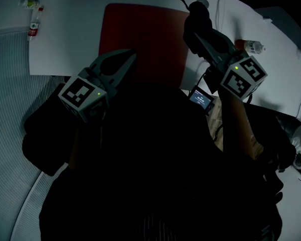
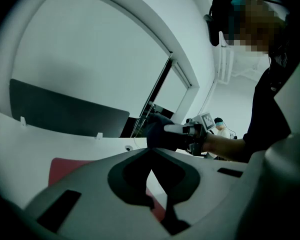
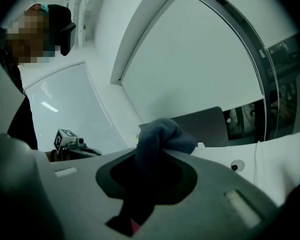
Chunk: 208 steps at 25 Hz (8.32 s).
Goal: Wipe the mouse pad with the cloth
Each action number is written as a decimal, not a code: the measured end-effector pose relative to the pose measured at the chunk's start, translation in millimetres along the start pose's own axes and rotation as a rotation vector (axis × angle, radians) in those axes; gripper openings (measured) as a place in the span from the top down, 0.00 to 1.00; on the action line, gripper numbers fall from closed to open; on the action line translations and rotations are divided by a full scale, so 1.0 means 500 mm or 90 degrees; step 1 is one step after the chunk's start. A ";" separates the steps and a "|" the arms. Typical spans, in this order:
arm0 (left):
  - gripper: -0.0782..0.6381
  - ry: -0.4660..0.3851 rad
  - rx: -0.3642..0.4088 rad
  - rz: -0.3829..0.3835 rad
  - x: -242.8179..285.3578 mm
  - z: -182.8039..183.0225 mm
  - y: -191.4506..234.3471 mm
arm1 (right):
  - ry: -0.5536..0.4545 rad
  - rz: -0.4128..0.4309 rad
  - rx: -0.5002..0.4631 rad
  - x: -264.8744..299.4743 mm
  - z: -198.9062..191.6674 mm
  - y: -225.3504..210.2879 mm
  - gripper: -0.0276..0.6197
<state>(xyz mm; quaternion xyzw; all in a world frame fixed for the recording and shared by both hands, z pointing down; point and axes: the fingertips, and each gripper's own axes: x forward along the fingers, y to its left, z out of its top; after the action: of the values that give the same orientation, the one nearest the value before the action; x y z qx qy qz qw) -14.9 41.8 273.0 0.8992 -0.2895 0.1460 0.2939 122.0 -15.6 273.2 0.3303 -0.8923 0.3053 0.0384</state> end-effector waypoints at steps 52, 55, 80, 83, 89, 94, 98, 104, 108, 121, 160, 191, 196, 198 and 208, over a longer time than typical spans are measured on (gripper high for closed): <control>0.88 0.444 0.048 0.063 0.271 -0.468 0.448 | 0.352 -0.141 -0.034 0.213 -0.369 -0.328 0.86; 0.88 0.439 0.070 0.062 0.273 -0.468 0.452 | 0.370 -0.158 -0.126 0.230 -0.333 -0.346 0.86; 0.88 0.449 0.046 0.086 0.272 -0.464 0.452 | 0.587 -0.016 -0.348 0.295 -0.563 -0.240 0.86; 0.88 0.446 0.048 0.088 0.276 -0.466 0.453 | 0.606 0.087 -0.346 0.288 -0.642 -0.122 0.86; 0.88 0.438 0.042 0.102 0.278 -0.463 0.453 | 0.651 0.220 -0.369 0.279 -0.680 -0.063 0.86; 0.88 0.436 0.041 0.099 0.278 -0.464 0.447 | 0.612 0.063 -0.450 0.283 -0.585 -0.243 0.86; 0.88 0.435 0.040 0.091 0.273 -0.458 0.458 | 0.574 -0.089 -0.316 0.299 -0.451 -0.414 0.86; 0.88 0.431 0.042 0.095 0.274 -0.458 0.450 | 0.575 -0.171 -0.327 0.298 -0.439 -0.430 0.86; 0.88 0.440 0.041 0.093 0.274 -0.459 0.450 | 0.601 -0.081 -0.344 0.308 -0.506 -0.319 0.86; 0.88 0.435 0.048 0.097 0.279 -0.458 0.447 | 0.698 0.244 -0.396 0.262 -0.691 -0.060 0.86; 0.88 0.435 0.037 0.084 0.275 -0.462 0.448 | 0.696 0.101 -0.350 0.266 -0.652 -0.125 0.86; 0.88 0.091 -0.077 0.051 0.148 -0.249 0.260 | 0.212 -0.059 -0.019 0.013 -0.288 -0.200 0.86; 0.88 0.006 -0.055 0.019 0.119 -0.154 0.137 | 0.125 -0.052 -0.070 -0.074 -0.214 -0.122 0.86; 0.88 -0.025 -0.021 -0.002 0.114 -0.097 0.089 | 0.117 -0.059 -0.116 -0.093 -0.201 -0.110 0.86; 0.88 -0.053 0.106 -0.080 0.104 -0.030 -0.044 | 0.023 -0.055 -0.124 -0.138 -0.152 0.013 0.86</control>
<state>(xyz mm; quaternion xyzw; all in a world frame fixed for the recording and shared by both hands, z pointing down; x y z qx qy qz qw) 38.4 43.0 297.8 0.9421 -0.2311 0.1136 0.2146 161.5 70.6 312.6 0.3576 -0.9019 0.2208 0.0998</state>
